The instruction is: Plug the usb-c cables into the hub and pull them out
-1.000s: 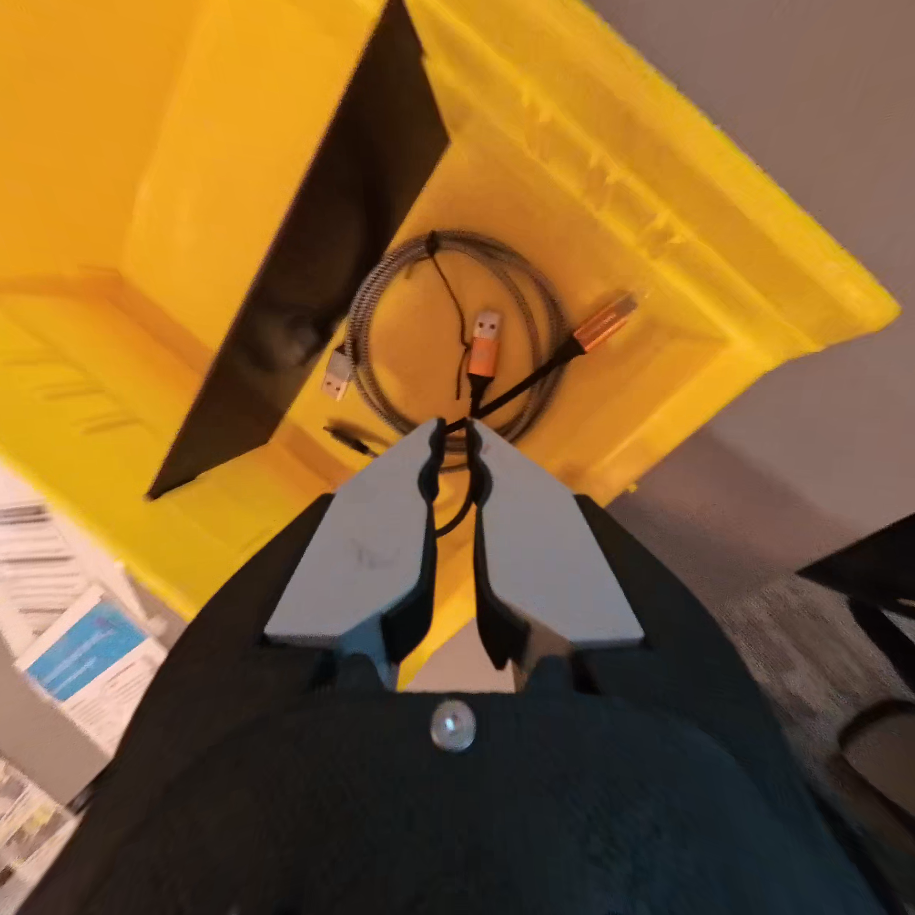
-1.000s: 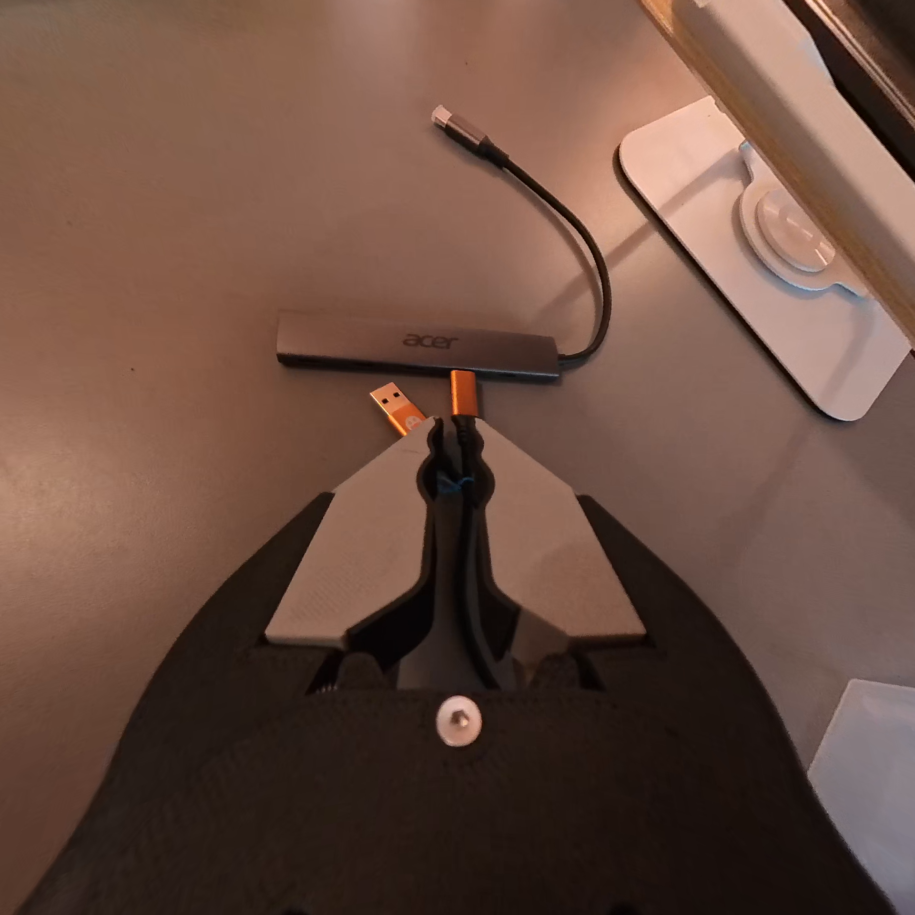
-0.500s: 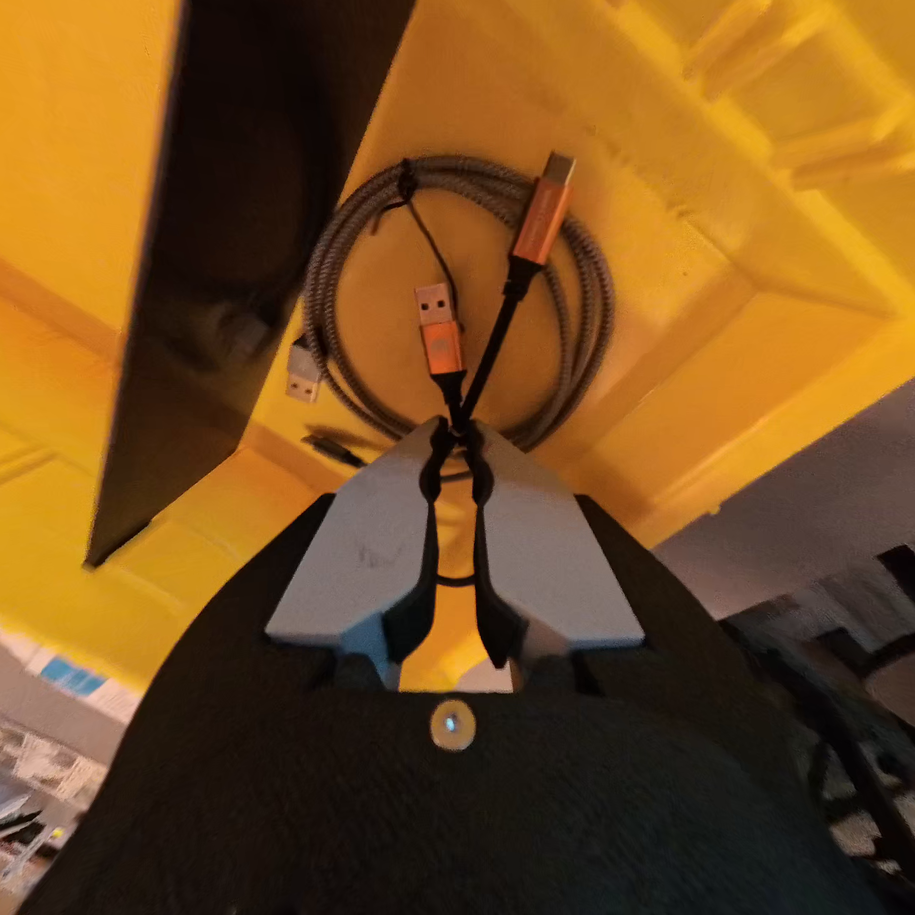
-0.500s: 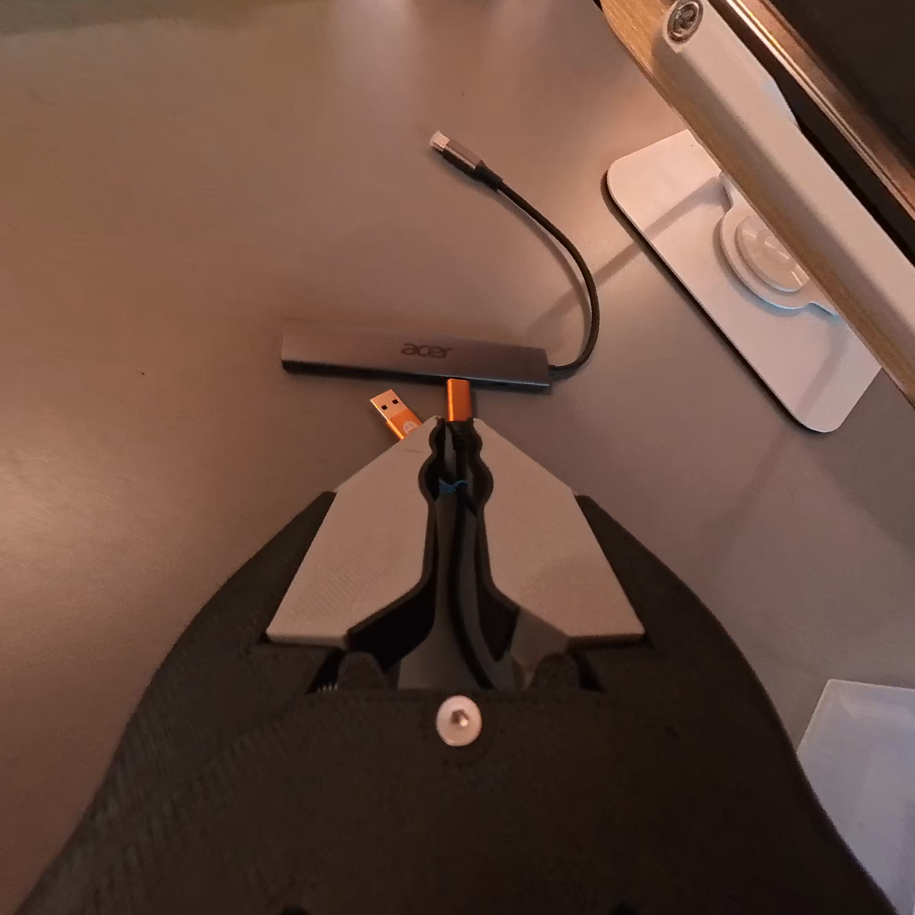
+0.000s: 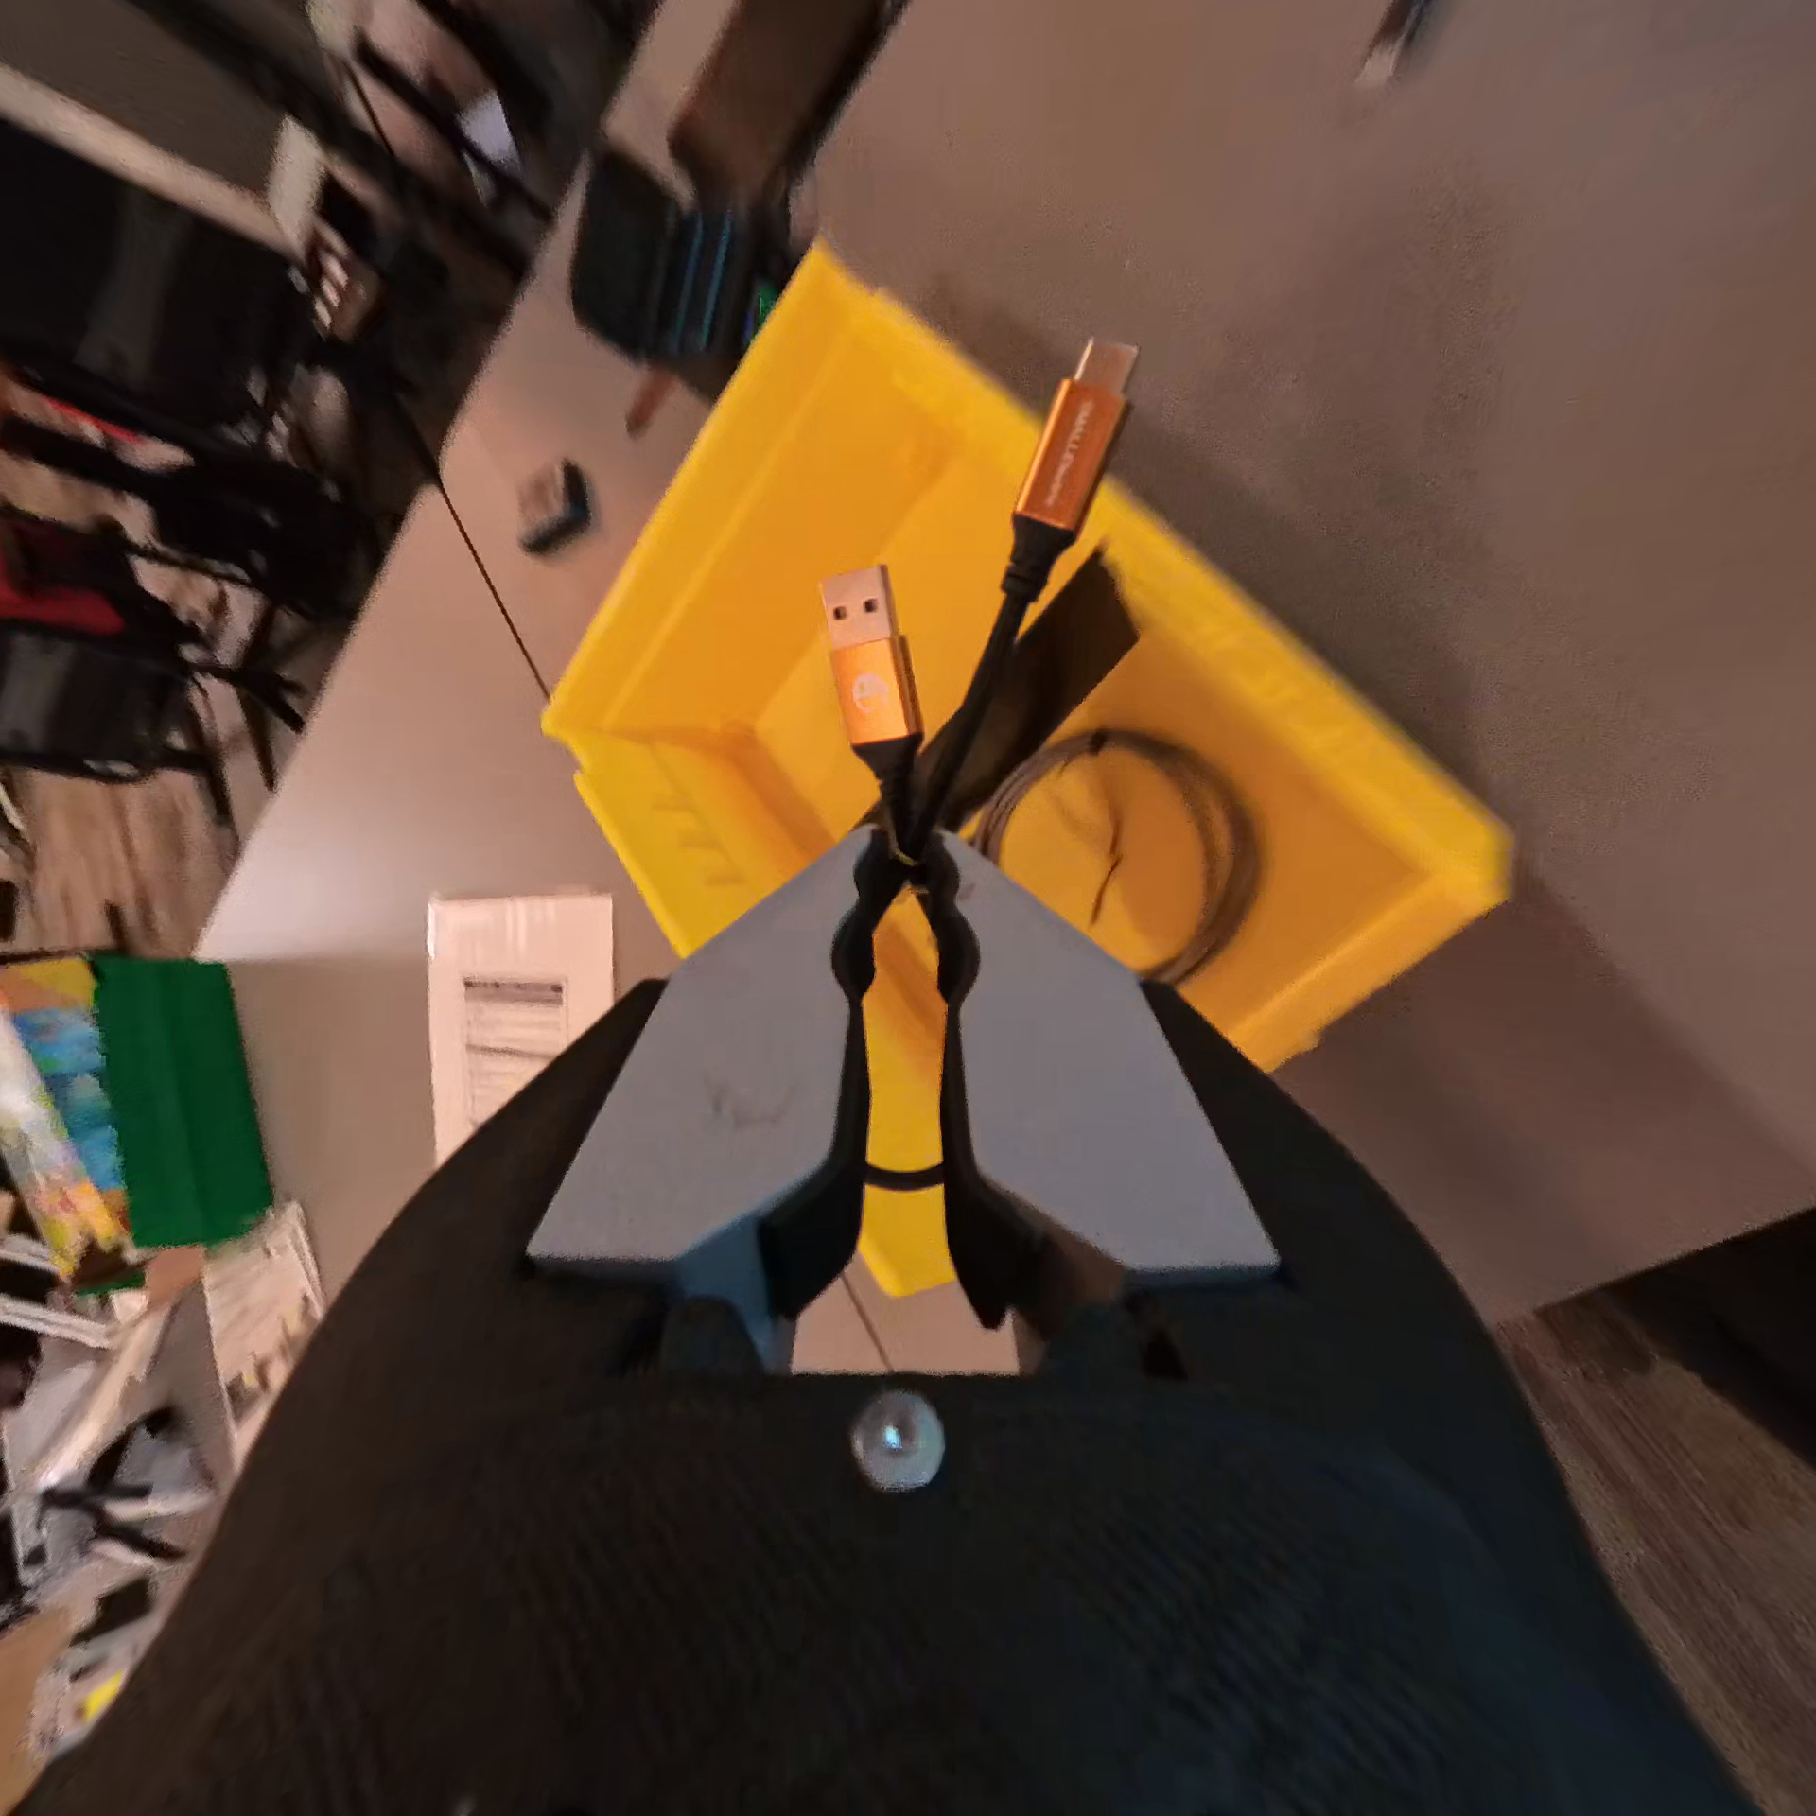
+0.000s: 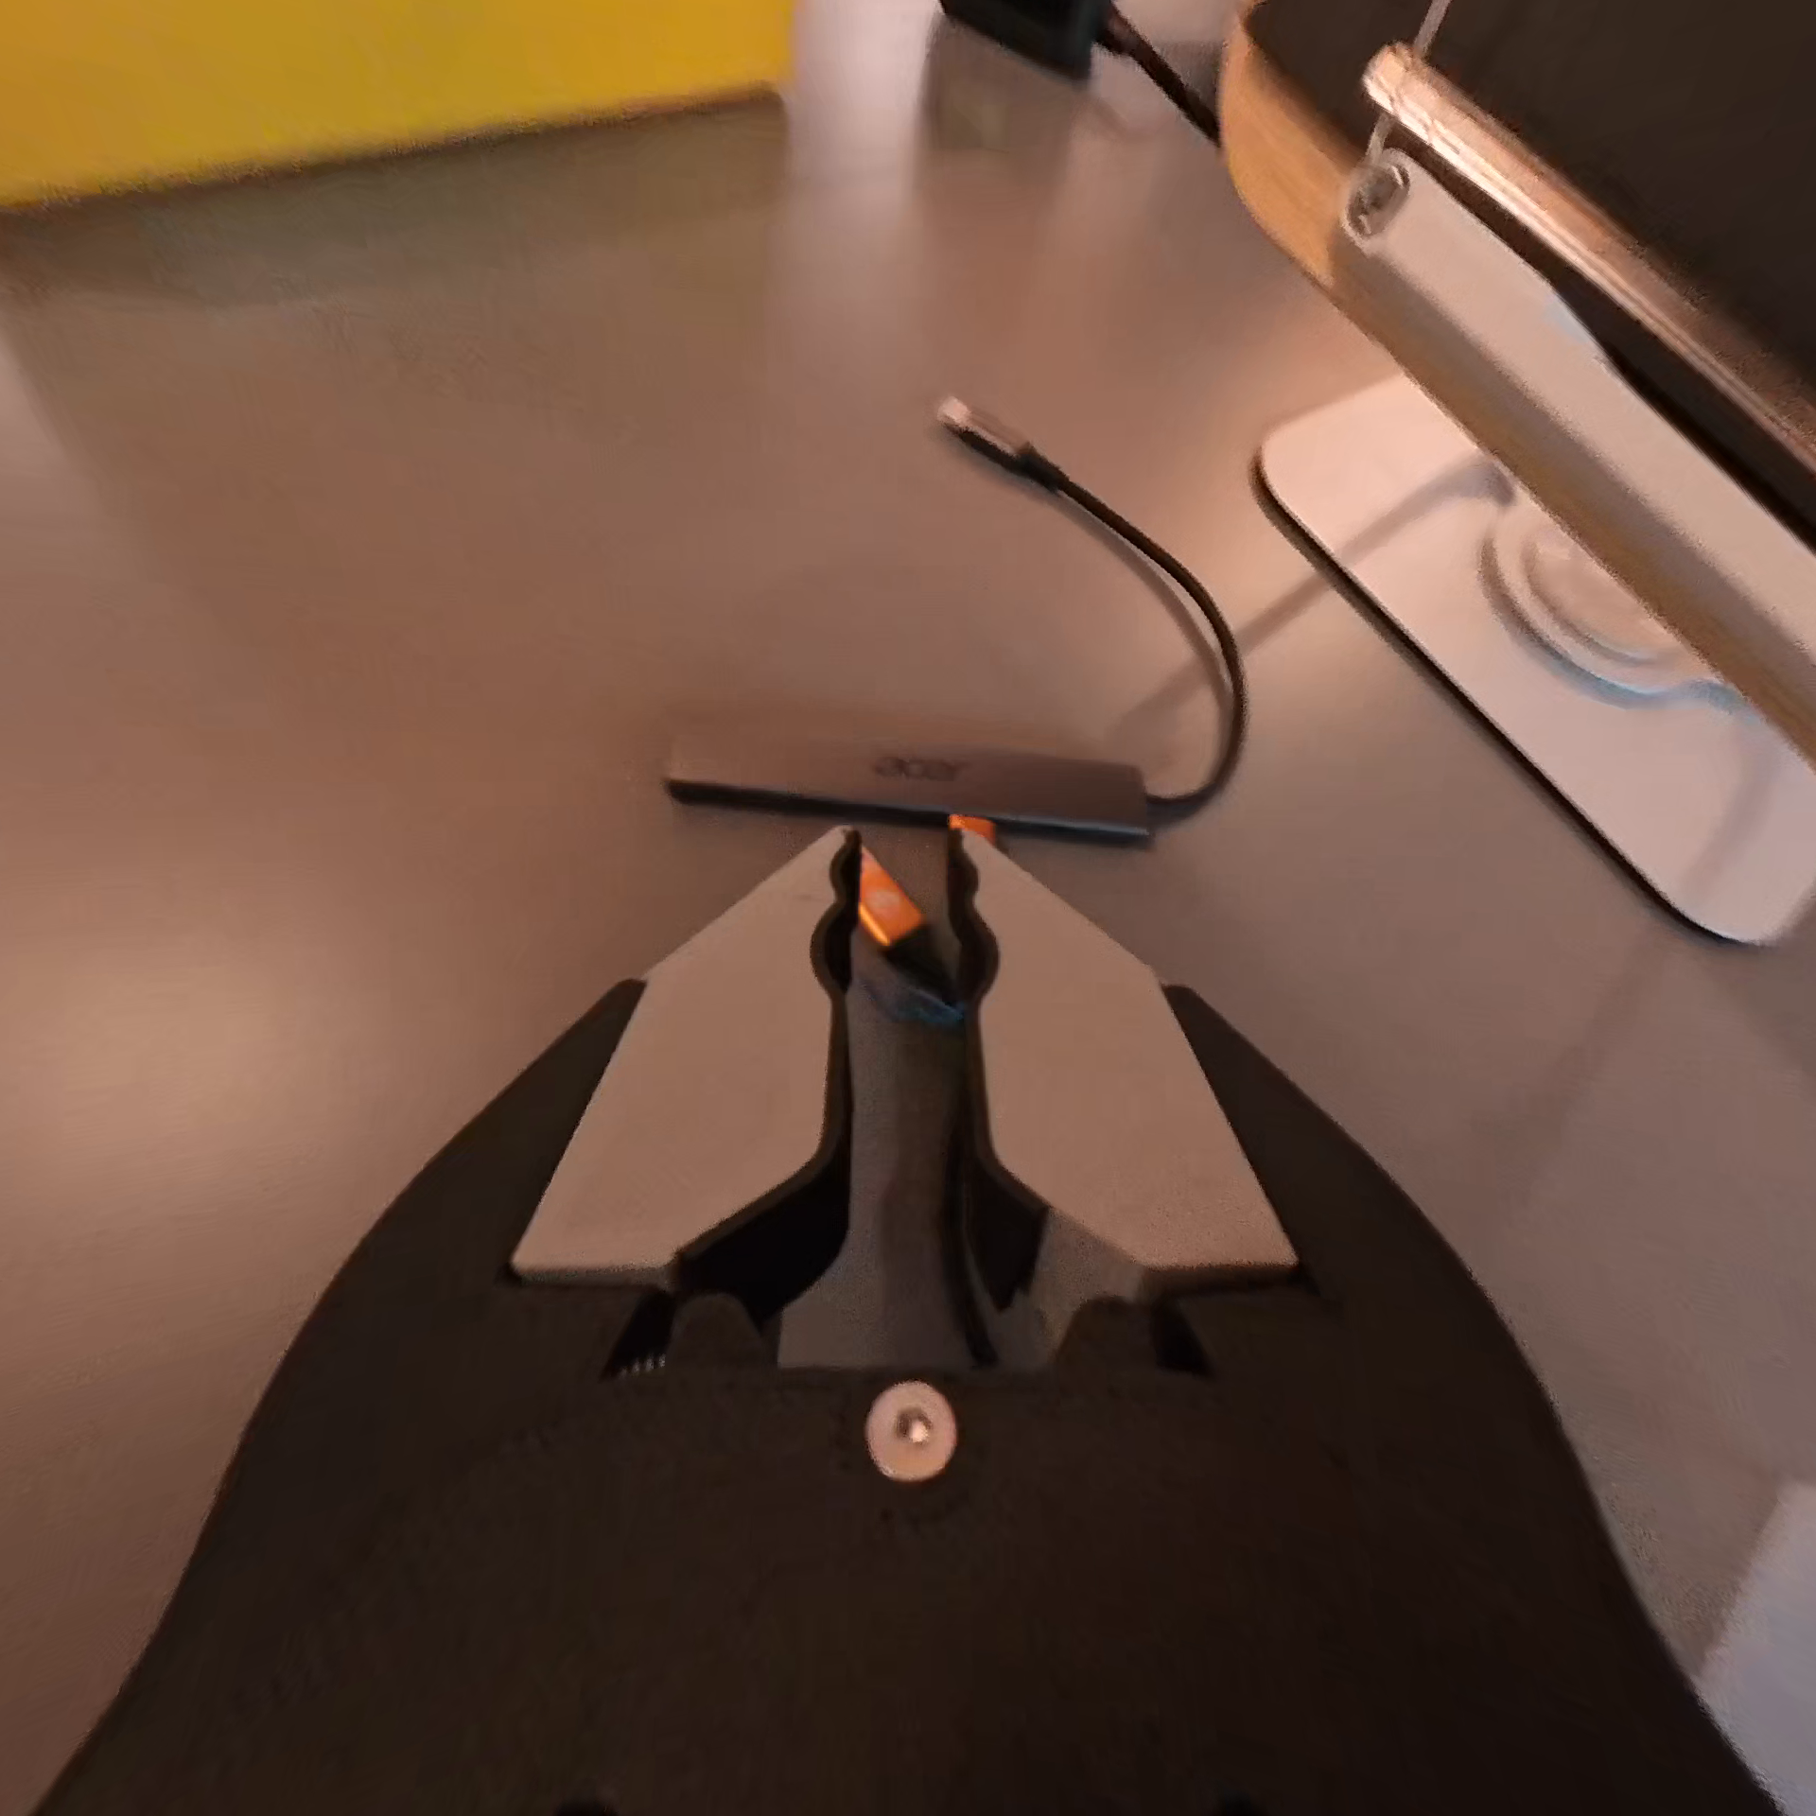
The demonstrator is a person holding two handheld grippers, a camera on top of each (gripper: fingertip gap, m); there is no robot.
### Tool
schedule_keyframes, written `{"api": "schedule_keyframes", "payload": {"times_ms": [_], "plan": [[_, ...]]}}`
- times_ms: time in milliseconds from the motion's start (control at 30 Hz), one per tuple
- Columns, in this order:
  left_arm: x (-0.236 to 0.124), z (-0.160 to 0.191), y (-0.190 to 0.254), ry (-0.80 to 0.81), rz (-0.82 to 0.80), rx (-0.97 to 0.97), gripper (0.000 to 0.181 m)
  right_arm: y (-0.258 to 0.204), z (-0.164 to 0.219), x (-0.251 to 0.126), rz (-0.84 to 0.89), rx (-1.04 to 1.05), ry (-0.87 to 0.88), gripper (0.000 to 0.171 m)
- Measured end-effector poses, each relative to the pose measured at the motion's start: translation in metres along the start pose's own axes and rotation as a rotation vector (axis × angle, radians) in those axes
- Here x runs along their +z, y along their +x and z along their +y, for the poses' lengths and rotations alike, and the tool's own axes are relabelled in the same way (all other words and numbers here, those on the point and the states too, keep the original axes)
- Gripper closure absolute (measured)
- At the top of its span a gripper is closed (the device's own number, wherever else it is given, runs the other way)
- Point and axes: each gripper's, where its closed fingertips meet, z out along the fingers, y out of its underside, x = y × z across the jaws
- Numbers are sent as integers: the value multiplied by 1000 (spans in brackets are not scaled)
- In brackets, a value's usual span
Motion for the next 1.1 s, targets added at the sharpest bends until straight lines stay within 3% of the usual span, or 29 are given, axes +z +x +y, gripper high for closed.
{"api": "schedule_keyframes", "payload": {"times_ms": [33,200,233,333,400,467,533,633,733,1000,1100], "plan": [[-11,-17,11,55,-21,17,177,-8,-8,-4,-63,17,49,156],[-54,-94,85,347,-34,24,177,-58,-67,-50,-446,74,409,148],[-57,-111,112,441,56,-39,177,-68,-77,-62,-521,84,477,144],[-67,-160,204,718,538,-284,176,-92,-102,-100,-733,110,647,138],[-71,-180,242,846,814,-419,177,-98,-112,-121,-804,117,732,137],[-47,-189,257,843,901,-561,177,-96,-117,-137,-816,134,806,154],[-17,-191,270,802,867,-622,177,-83,-117,-135,-726,170,842,171],[-11,-199,296,798,935,-593,177,-67,-113,-119,-607,198,793,171],[-1,-205,299,770,912,-566,177,-72,-116,-124,-686,233,792,171],[20,-209,314,732,954,-521,177,-60,-103,-98,-596,283,661,171],[27,-213,309,768,947,-558,177,-56,-105,-104,-598,298,693,171]]}}
